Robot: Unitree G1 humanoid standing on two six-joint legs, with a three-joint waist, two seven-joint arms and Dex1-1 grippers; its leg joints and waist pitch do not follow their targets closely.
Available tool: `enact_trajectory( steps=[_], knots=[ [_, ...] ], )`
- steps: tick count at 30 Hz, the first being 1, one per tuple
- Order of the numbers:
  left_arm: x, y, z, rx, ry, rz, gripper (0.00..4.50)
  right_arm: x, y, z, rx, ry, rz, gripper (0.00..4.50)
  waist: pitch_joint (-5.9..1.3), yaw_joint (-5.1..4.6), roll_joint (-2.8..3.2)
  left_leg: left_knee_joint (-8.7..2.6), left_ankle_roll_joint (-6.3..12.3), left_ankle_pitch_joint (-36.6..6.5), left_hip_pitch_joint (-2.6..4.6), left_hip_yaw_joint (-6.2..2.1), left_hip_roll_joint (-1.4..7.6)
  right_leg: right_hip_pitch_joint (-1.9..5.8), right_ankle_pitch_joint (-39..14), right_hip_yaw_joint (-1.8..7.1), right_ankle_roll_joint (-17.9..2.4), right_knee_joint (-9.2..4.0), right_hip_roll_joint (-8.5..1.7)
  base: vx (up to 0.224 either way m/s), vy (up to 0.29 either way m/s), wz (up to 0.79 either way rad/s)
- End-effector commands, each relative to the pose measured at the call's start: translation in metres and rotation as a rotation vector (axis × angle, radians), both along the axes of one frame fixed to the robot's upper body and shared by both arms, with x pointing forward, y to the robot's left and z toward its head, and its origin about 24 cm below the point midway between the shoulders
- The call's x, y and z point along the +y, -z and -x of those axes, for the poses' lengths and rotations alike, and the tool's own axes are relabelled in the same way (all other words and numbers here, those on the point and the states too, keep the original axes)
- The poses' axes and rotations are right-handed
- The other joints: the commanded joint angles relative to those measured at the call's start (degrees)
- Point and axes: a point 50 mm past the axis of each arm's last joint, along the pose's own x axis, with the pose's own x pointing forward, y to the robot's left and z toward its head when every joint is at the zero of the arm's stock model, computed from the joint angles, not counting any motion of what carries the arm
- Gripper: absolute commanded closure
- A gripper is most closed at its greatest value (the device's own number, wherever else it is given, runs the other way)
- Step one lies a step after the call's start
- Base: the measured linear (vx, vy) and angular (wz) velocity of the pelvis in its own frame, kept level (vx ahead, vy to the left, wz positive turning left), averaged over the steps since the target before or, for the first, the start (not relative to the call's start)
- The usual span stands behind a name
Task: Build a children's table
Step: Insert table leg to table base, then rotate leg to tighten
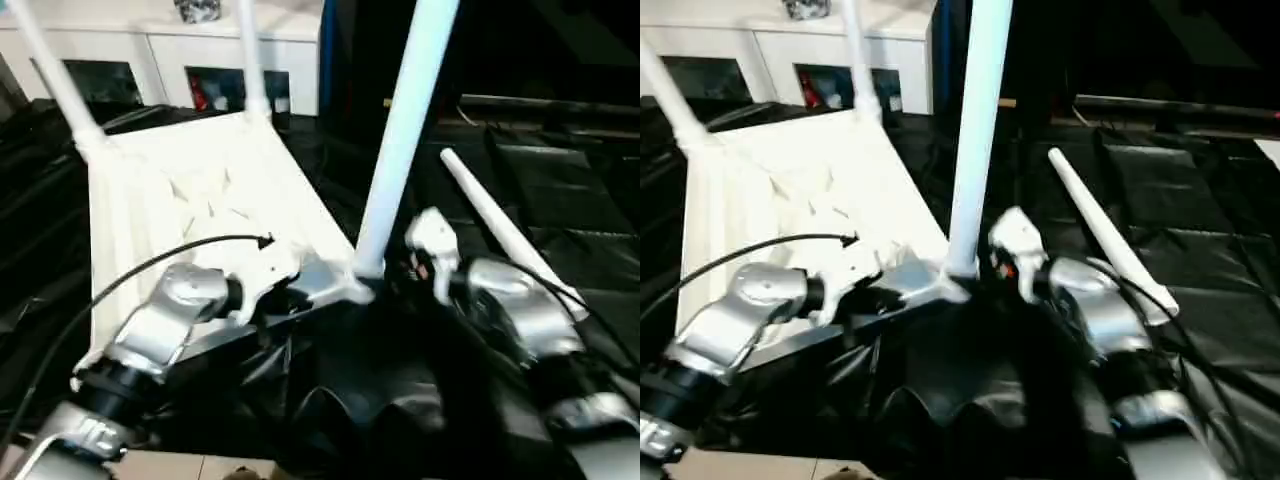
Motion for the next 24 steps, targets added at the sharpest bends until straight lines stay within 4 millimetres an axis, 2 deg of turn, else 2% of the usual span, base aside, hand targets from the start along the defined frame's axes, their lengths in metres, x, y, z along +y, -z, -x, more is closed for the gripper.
enact_trajectory(
  steps=[1, 10, 11, 17, 19, 20, 23, 24],
  knots=[
    [-0.012, -0.006, 0.006, -0.015, 0.106, 0.037, 4.5, 0.002, -0.003, 0.001, -0.007, -0.027, 0.015, 0.45, -3.87, 0.03, -0.06, -3.57, 4.87, -4.7, 0.33, -0.44, 2.47, 3.88, -4.1, 4.05, -12.2, -3.39, -4.37, 0.0, 0.0, 0.0],
    [-0.014, -0.007, 0.013, 0.002, 0.171, 0.06, 4.5, 0.008, -0.007, -0.002, -0.015, -0.021, 0.009, 0.45, -3.98, 0.48, -0.13, -3.46, 4.88, -3.4, 0.36, -0.5, 2.55, 3.9, -3.5, 3.98, -12.5, -3.09, -4.33, 0.0, 0.0, 0.0],
    [-0.014, -0.007, 0.013, 0.003, 0.172, 0.061, 4.5, 0.009, -0.007, -0.002, -0.012, -0.028, 0.009, 0.45, -4.0, 0.53, -0.29, -3.42, 4.96, -3.1, 0.36, -0.46, 2.5, 3.93, -3.1, 3.98, -12.4, -3.05, -4.26, 0.0, 0.0, 0.0],
    [-0.013, -0.005, 0.015, 0.006, 0.179, 0.054, 4.5, 0.011, -0.005, 0.0, 0.003, -0.049, 0.014, 0.45, -4.1, 0.84, -0.19, -3.3, 5.08, -2.4, 0.35, -0.47, 2.49, 3.95, -2.4, 3.97, -12.3, -2.87, -4.34, 0.0, 0.0, 0.0],
    [-0.013, -0.005, 0.015, 0.006, 0.179, 0.053, 4.5, 0.011, -0.004, 0.0, 0.005, -0.05, 0.013, 0.45, -4.06, 0.85, -0.37, -3.29, 5.1, -2.5, 0.3, -0.47, 2.47, 3.97, -2.5, 3.99, -12.3, -2.83, -4.35, 0.0, 0.0, 0.0],
    [-0.013, -0.005, 0.015, 0.007, 0.179, 0.052, 4.5, 0.011, -0.004, 0.0, 0.007, -0.052, 0.014, 0.63, -4.04, 0.85, -0.34, -3.28, 4.98, -2.8, 0.3, -0.44, 2.45, 3.96, -3.3, 3.98, -12.1, -2.93, -4.36, 0.0, 0.0, 0.0],
    [-0.013, -0.005, 0.015, 0.009, 0.181, 0.051, 4.5, 0.013, -0.002, 0.0, 0.015, -0.057, 0.017, 0.63, -4.02, 0.86, -0.35, -3.28, 4.64, -3.3, 0.29, -0.48, 2.46, 3.97, -4.3, 3.98, -11.8, -3.0, -4.39, 0.0, 0.0, 0.0],
    [-0.012, -0.004, 0.015, 0.01, 0.182, 0.05, 4.5, 0.014, -0.001, 0.0, 0.017, -0.06, 0.019, 0.96, -4.04, 0.86, -0.35, -3.27, 4.55, -3.3, 0.3, -0.48, 2.45, 3.96, -4.3, 3.98, -11.7, -2.97, -4.35, 0.0, 0.0, 0.0]
  ],
)
